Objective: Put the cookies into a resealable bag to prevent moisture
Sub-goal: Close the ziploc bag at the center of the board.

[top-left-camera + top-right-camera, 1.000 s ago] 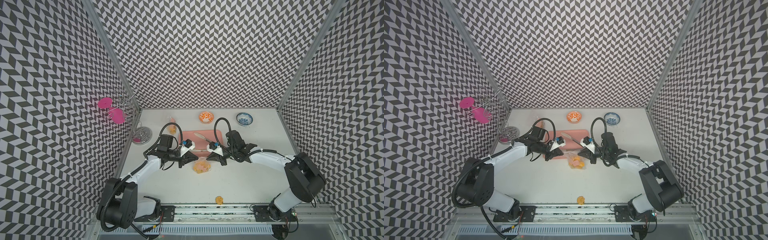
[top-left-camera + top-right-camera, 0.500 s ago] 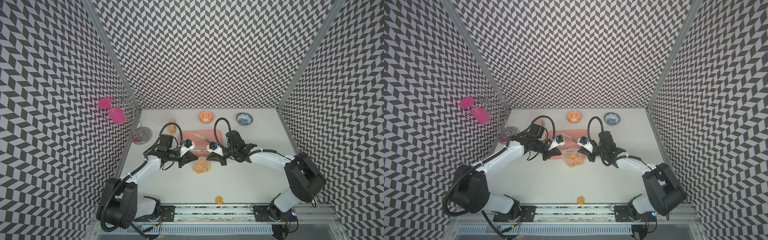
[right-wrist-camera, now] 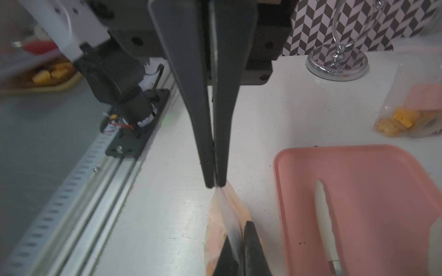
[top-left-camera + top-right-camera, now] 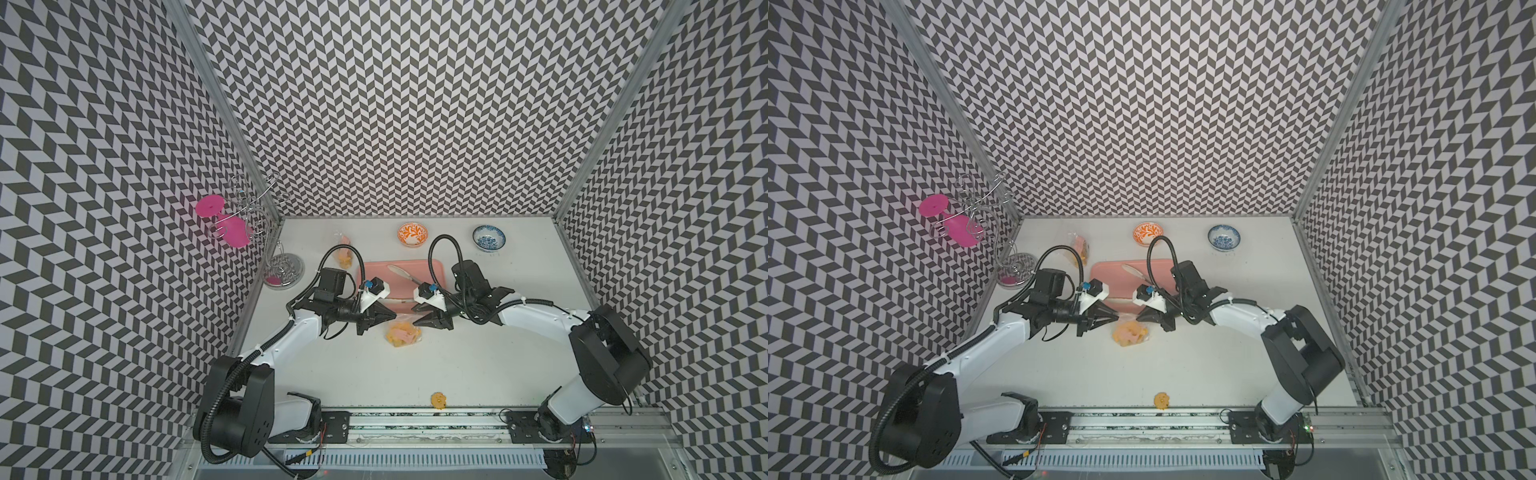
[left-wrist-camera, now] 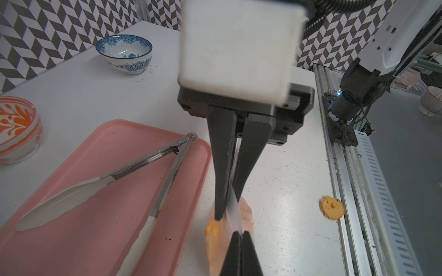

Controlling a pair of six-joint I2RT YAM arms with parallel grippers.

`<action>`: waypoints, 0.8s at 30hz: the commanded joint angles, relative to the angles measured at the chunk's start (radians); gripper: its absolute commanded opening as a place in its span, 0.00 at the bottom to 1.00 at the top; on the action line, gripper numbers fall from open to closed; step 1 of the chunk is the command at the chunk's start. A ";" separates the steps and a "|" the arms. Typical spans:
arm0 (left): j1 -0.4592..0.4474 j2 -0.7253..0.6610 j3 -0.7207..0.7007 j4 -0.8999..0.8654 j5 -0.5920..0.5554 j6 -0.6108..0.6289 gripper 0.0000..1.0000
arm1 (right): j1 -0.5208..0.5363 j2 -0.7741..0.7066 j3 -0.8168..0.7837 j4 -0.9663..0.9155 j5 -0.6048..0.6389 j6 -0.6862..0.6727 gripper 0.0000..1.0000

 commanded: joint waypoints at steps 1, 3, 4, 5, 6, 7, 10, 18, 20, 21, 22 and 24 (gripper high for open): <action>0.005 -0.004 -0.009 -0.003 0.103 0.006 0.00 | 0.043 -0.055 -0.031 0.117 -0.064 0.024 0.44; 0.007 -0.001 -0.014 0.003 0.119 0.009 0.00 | 0.057 -0.050 -0.045 0.169 -0.082 0.041 0.49; 0.009 0.002 -0.020 0.006 0.123 0.009 0.00 | 0.062 -0.038 -0.044 0.179 -0.099 0.043 0.51; 0.011 0.003 -0.024 0.009 0.126 0.006 0.00 | 0.069 -0.021 -0.040 0.177 -0.108 0.041 0.53; 0.012 0.004 -0.026 0.008 0.131 0.005 0.00 | 0.079 -0.005 -0.036 0.179 -0.107 0.043 0.54; 0.012 0.003 -0.028 0.009 0.135 0.005 0.00 | 0.090 0.008 -0.034 0.182 -0.101 0.043 0.55; 0.015 -0.003 -0.024 0.007 0.136 0.012 0.00 | 0.113 0.046 -0.031 0.246 -0.077 0.066 0.56; 0.015 -0.023 -0.032 -0.003 0.133 0.032 0.00 | 0.120 0.165 0.061 0.269 -0.114 0.030 0.56; 0.014 -0.032 -0.038 -0.003 0.128 0.037 0.00 | 0.125 0.173 0.077 0.253 -0.112 0.014 0.56; 0.015 -0.035 -0.040 -0.003 0.124 0.038 0.00 | 0.126 0.166 0.074 0.267 -0.115 0.019 0.56; 0.015 -0.038 -0.044 -0.003 0.123 0.041 0.00 | 0.126 0.157 0.069 0.284 -0.114 0.022 0.57; 0.014 -0.042 -0.045 -0.005 0.120 0.042 0.00 | 0.126 0.139 0.069 0.305 -0.103 0.014 0.58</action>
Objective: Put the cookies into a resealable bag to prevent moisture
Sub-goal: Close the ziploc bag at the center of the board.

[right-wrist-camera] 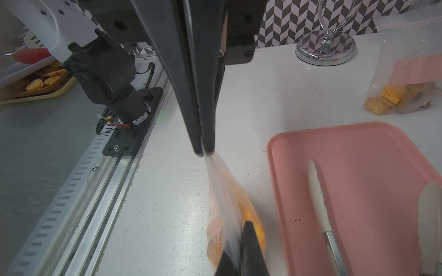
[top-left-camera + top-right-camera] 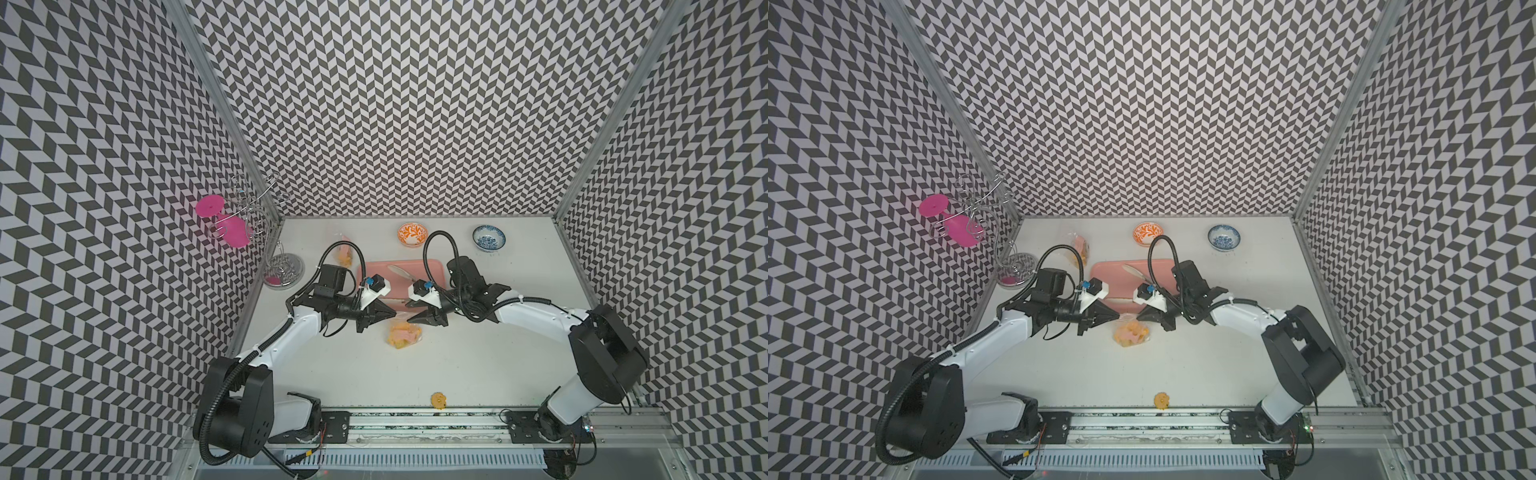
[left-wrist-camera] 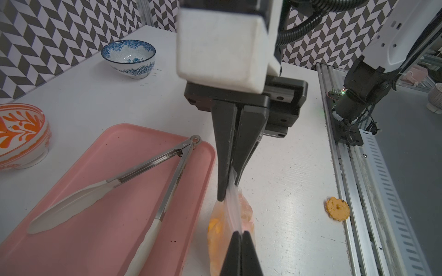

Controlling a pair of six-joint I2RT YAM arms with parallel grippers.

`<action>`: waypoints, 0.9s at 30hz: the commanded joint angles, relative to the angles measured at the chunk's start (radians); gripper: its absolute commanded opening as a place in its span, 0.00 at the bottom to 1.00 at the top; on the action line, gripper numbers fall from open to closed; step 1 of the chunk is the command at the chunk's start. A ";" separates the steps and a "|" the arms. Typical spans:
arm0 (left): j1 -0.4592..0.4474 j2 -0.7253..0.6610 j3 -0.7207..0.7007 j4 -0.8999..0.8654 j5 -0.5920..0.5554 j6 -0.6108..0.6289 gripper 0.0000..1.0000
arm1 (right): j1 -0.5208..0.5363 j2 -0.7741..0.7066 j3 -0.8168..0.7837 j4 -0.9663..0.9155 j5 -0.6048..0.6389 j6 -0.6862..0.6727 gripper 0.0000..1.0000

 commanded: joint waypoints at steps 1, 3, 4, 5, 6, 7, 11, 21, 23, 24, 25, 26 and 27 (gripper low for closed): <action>0.002 -0.031 -0.007 -0.004 0.025 0.032 0.00 | 0.011 -0.029 0.026 0.069 -0.015 -0.038 0.59; 0.002 -0.034 -0.006 -0.003 0.025 0.041 0.00 | 0.011 -0.017 0.039 0.039 -0.016 -0.078 0.60; 0.001 -0.035 -0.002 -0.006 0.025 0.046 0.00 | 0.011 -0.003 0.047 0.017 -0.017 -0.104 0.61; 0.002 -0.035 0.002 -0.009 0.024 0.051 0.00 | 0.011 0.014 0.057 -0.013 -0.024 -0.127 0.62; 0.001 -0.033 0.004 -0.009 0.021 0.055 0.00 | 0.011 0.031 0.071 -0.037 -0.037 -0.142 0.62; 0.002 -0.033 0.006 -0.009 0.017 0.059 0.00 | 0.012 0.044 0.082 -0.048 -0.043 -0.160 0.62; -0.004 -0.027 0.005 -0.017 -0.012 0.072 0.00 | 0.013 0.039 0.084 0.015 -0.052 -0.143 0.65; -0.001 -0.032 0.018 0.005 -0.033 0.076 0.00 | 0.024 0.187 0.243 -0.314 -0.147 -0.250 0.29; 0.003 -0.031 0.015 0.011 -0.037 0.076 0.00 | 0.025 0.189 0.260 -0.338 -0.154 -0.238 0.23; 0.004 -0.031 0.016 0.012 -0.040 0.075 0.00 | 0.025 0.188 0.257 -0.338 -0.153 -0.236 0.23; 0.008 -0.034 0.015 0.016 -0.038 0.074 0.00 | 0.025 0.185 0.249 -0.337 -0.149 -0.236 0.23; 0.014 -0.039 0.012 0.023 -0.031 0.075 0.00 | 0.023 0.181 0.242 -0.337 -0.140 -0.236 0.23; 0.020 -0.043 0.010 0.026 -0.024 0.075 0.00 | 0.023 0.179 0.236 -0.341 -0.129 -0.241 0.24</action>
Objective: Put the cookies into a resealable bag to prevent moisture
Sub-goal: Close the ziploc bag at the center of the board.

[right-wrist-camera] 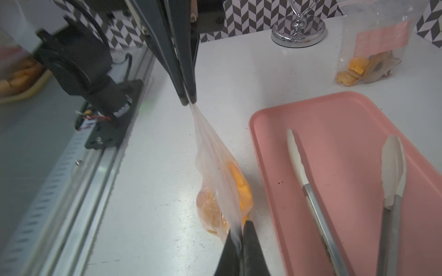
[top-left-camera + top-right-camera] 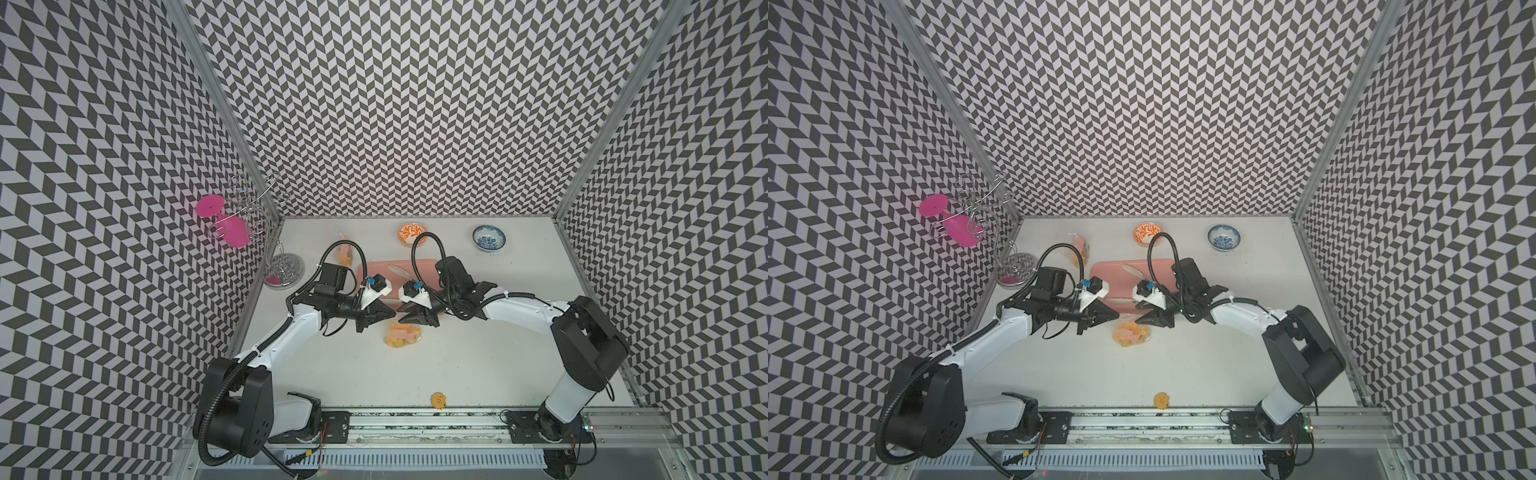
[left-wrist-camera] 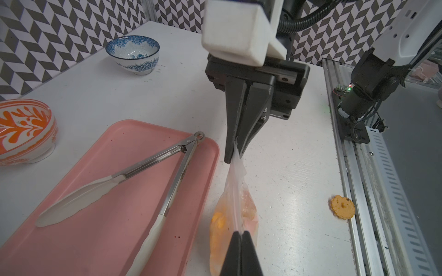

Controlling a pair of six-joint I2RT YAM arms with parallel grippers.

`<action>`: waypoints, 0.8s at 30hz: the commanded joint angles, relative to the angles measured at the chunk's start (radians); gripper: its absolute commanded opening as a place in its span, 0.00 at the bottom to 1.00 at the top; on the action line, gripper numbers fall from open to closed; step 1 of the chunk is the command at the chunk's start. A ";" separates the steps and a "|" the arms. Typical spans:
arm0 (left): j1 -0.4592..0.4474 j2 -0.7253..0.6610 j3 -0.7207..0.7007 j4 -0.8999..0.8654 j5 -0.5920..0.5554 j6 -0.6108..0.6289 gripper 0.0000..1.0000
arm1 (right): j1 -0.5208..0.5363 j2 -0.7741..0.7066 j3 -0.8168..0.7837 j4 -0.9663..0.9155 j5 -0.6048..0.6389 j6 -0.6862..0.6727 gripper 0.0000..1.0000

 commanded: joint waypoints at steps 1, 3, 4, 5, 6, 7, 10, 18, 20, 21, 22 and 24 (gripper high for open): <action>-0.003 -0.037 0.015 0.085 0.074 0.019 0.00 | 0.033 0.016 -0.008 -0.062 0.054 -0.029 0.24; 0.002 -0.042 0.007 0.089 0.078 0.021 0.00 | 0.028 0.009 -0.016 -0.069 0.069 -0.031 0.24; 0.003 -0.042 0.003 0.092 0.081 0.021 0.00 | 0.027 0.002 -0.024 -0.064 0.077 -0.029 0.24; 0.005 -0.042 0.002 0.092 0.086 0.019 0.00 | 0.025 -0.003 -0.028 -0.057 0.078 -0.024 0.23; 0.005 -0.041 0.000 0.092 0.090 0.019 0.00 | 0.022 -0.006 -0.028 -0.052 0.072 -0.016 0.22; 0.004 -0.041 0.001 0.092 0.092 0.019 0.00 | 0.018 -0.007 -0.026 -0.054 0.070 -0.011 0.19; 0.011 -0.051 -0.005 0.094 0.088 0.019 0.00 | 0.007 -0.008 -0.020 -0.083 0.076 -0.017 0.09; 0.020 -0.048 -0.027 0.135 0.085 -0.010 0.17 | -0.018 -0.062 -0.053 -0.031 0.012 0.057 0.02; 0.026 -0.051 -0.054 0.169 0.098 -0.017 0.24 | -0.025 -0.089 -0.080 0.000 0.005 0.085 0.02; 0.031 -0.052 -0.067 0.186 0.111 -0.021 0.26 | -0.024 -0.101 -0.087 -0.003 0.012 0.087 0.02; 0.037 -0.054 -0.078 0.209 0.125 -0.025 0.28 | -0.026 -0.106 -0.088 -0.018 0.015 0.082 0.02; 0.054 -0.059 -0.098 0.253 0.169 -0.036 0.34 | -0.027 -0.111 -0.088 -0.037 0.015 0.079 0.02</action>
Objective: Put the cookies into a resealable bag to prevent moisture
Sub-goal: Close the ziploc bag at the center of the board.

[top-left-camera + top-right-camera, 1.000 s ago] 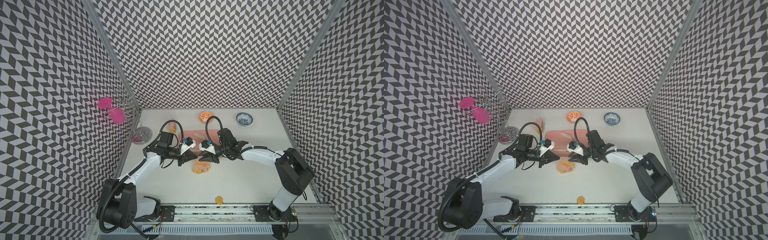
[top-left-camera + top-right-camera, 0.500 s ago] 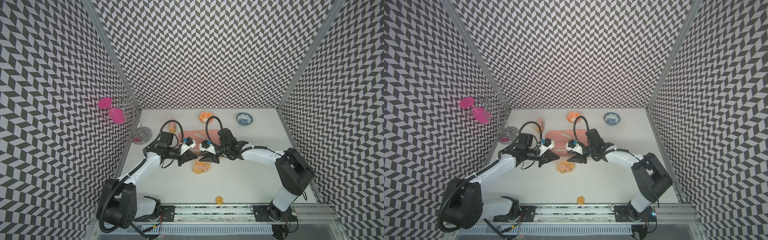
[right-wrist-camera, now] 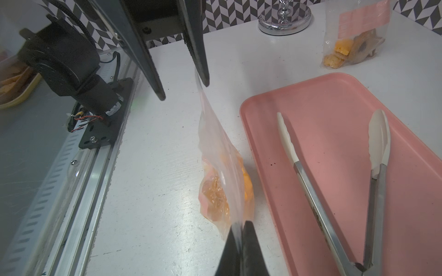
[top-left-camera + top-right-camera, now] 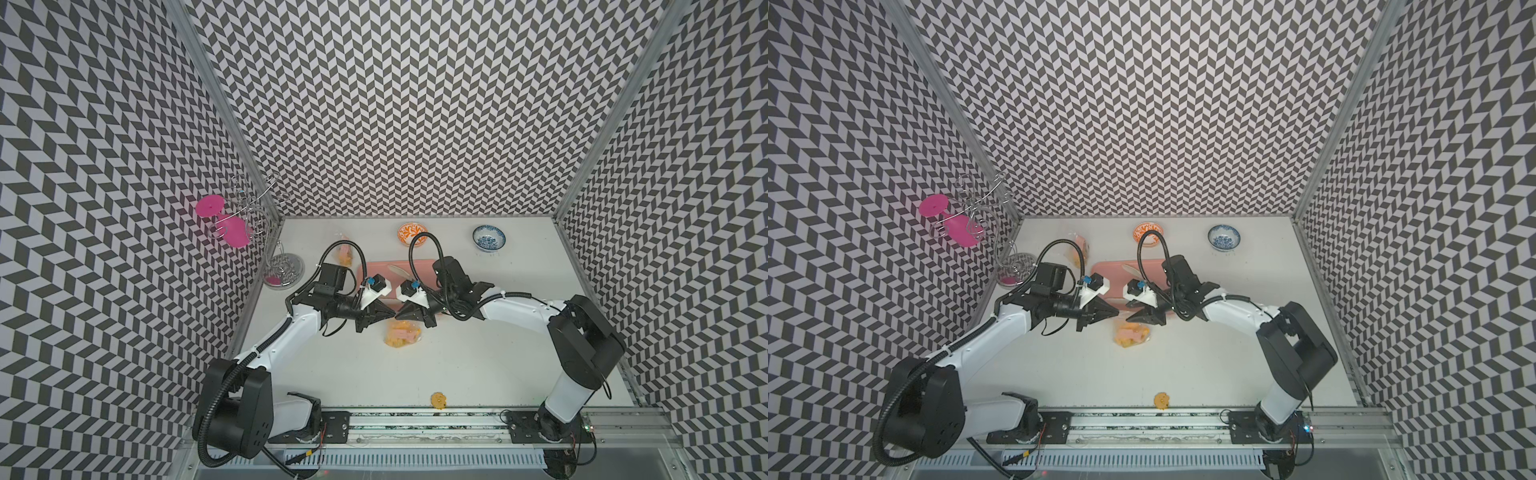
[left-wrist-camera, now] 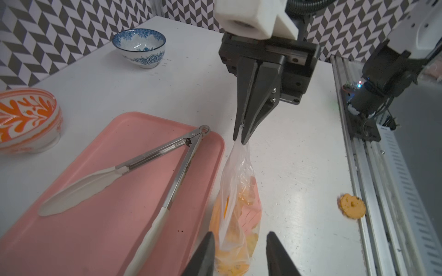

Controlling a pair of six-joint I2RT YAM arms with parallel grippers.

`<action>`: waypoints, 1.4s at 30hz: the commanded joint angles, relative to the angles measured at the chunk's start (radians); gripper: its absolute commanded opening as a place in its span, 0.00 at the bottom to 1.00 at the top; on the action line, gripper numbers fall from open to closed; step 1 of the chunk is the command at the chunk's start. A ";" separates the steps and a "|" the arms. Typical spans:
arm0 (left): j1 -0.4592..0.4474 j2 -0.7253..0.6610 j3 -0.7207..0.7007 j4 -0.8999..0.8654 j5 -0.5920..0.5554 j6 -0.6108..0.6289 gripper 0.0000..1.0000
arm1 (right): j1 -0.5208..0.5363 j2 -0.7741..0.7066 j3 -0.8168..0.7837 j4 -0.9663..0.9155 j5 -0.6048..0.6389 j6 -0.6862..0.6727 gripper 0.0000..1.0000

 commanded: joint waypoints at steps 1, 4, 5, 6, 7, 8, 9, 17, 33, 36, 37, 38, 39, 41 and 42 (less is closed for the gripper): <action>0.029 -0.028 -0.035 0.108 0.112 -0.014 0.36 | -0.006 -0.047 -0.013 0.020 -0.022 0.018 0.02; 0.046 -0.032 -0.084 0.178 0.193 -0.049 0.44 | -0.014 -0.062 -0.037 0.053 -0.020 0.046 0.02; 0.051 -0.035 -0.100 0.199 0.212 -0.056 0.44 | -0.017 -0.065 -0.041 0.055 -0.023 0.050 0.02; 0.056 -0.041 -0.120 0.233 0.233 -0.071 0.44 | -0.018 -0.069 -0.043 0.057 -0.026 0.053 0.02; 0.065 -0.047 -0.139 0.271 0.259 -0.087 0.44 | -0.021 -0.072 -0.046 0.064 -0.029 0.059 0.02; 0.073 -0.049 -0.155 0.300 0.289 -0.099 0.43 | -0.023 -0.076 -0.053 0.074 -0.030 0.064 0.02; 0.081 -0.049 -0.172 0.330 0.325 -0.113 0.41 | -0.025 -0.079 -0.060 0.086 -0.030 0.072 0.02; 0.111 -0.017 -0.233 0.445 0.458 -0.162 0.21 | -0.042 -0.093 -0.096 0.132 -0.045 0.111 0.02; 0.118 0.023 -0.189 0.372 0.454 -0.116 0.00 | -0.051 -0.097 -0.079 0.143 -0.037 0.132 0.36; 0.116 0.010 -0.180 0.364 0.458 -0.127 0.00 | -0.036 -0.084 -0.061 0.162 -0.056 0.138 0.43; 0.116 0.008 -0.174 0.354 0.459 -0.126 0.00 | -0.029 -0.076 -0.051 0.160 -0.054 0.136 0.43; 0.116 0.007 -0.166 0.338 0.456 -0.121 0.00 | -0.021 -0.067 -0.044 0.158 -0.053 0.133 0.44; 0.116 0.010 -0.155 0.318 0.450 -0.114 0.00 | -0.015 -0.057 -0.036 0.155 -0.049 0.130 0.44; 0.112 0.011 -0.137 0.286 0.438 -0.102 0.00 | -0.004 -0.035 -0.024 0.149 -0.040 0.124 0.44; 0.110 0.012 -0.131 0.278 0.432 -0.100 0.00 | 0.001 -0.027 -0.016 0.143 -0.041 0.122 0.44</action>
